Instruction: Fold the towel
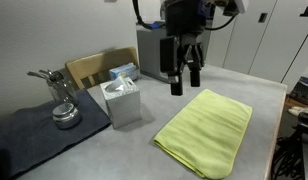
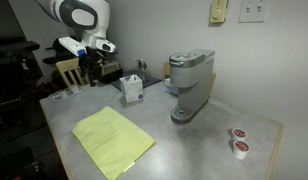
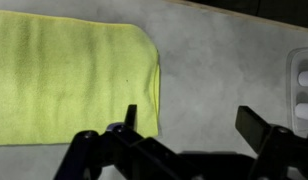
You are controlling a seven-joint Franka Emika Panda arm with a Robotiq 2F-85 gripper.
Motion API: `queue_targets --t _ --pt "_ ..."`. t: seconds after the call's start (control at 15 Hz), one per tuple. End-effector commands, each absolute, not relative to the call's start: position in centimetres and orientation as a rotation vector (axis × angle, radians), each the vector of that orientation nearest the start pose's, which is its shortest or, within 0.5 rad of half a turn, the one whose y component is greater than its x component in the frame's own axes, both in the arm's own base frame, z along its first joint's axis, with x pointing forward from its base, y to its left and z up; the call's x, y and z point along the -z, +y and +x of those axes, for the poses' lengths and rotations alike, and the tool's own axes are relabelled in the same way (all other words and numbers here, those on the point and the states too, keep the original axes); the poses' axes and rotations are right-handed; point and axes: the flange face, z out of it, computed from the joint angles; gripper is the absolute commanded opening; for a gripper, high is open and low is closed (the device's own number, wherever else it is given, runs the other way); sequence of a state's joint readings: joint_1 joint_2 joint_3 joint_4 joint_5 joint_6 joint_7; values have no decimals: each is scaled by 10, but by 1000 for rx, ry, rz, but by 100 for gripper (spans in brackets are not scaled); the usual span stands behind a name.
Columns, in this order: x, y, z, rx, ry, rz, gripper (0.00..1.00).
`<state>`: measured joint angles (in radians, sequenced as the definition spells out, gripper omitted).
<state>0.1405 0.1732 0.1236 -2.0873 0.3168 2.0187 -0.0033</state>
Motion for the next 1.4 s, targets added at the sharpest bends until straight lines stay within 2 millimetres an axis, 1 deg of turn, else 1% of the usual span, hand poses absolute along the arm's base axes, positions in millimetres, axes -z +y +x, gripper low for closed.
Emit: queue_targets --t 0.0,0.2,0.53,0.67,1.0,1.33 --pt "-328 159 523 -400 -136 -2857 100" --pt "-327 160 523 -405 -138 -2854 100" --pt "-315 166 524 -424 -151 -2857 100" --pt "-305 168 525 -451 -152 -2862 100" --pt "-269 169 526 -557 -144 -2859 100" --pt "-243 169 530 -631 -136 -2856 100"
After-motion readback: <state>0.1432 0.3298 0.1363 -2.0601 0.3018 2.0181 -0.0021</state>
